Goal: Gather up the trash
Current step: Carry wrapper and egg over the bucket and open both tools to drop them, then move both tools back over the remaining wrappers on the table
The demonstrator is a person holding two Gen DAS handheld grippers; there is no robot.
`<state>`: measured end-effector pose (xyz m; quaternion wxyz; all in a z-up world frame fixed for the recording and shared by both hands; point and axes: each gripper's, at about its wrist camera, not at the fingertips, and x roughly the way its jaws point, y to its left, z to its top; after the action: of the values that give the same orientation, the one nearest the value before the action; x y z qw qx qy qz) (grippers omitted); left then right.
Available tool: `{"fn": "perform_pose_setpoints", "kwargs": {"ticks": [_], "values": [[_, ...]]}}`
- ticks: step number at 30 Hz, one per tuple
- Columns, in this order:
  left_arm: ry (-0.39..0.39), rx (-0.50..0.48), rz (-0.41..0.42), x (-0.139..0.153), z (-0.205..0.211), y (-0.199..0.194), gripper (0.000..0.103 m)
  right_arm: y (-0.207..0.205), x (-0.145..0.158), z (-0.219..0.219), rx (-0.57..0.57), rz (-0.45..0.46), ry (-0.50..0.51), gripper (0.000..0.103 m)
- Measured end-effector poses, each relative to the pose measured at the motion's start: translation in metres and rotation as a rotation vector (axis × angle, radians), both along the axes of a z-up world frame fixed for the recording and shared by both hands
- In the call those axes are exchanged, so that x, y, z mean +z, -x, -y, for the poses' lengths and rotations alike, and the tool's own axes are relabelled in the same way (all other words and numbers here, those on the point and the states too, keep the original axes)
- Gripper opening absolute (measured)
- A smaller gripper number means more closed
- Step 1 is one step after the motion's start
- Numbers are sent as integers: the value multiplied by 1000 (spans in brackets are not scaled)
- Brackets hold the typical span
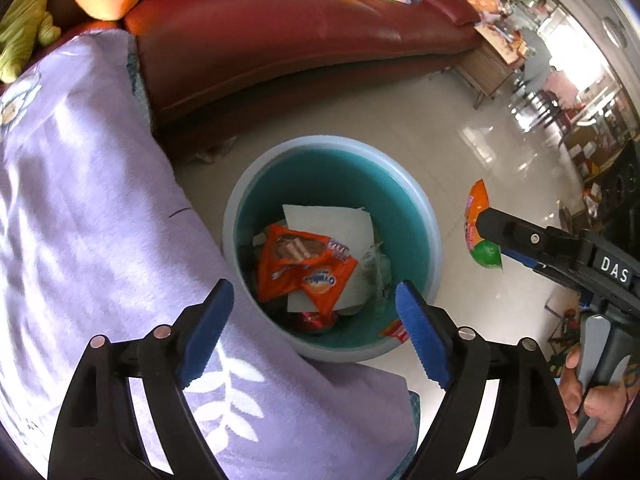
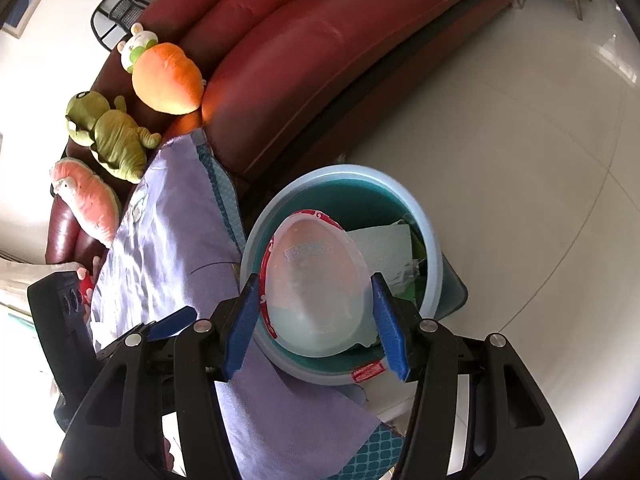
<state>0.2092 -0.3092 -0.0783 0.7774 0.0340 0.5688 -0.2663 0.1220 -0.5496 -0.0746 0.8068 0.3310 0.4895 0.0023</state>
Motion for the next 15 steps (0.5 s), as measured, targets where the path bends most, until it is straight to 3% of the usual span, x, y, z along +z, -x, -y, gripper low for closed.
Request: {"fn": "perform_pose_setpoints", "kwargs": {"ticks": [7,11,15], "values": [[12,-7,23,9,-10,12,89,-10,2,-17,32,-6,16,53],[11,-19,32,11,-14,19,90,-14,-2,-23,44,-26,18,65],[17,-13,24,10,-19,21,91,-15,-5,-29,48,-43,18,67]]}}
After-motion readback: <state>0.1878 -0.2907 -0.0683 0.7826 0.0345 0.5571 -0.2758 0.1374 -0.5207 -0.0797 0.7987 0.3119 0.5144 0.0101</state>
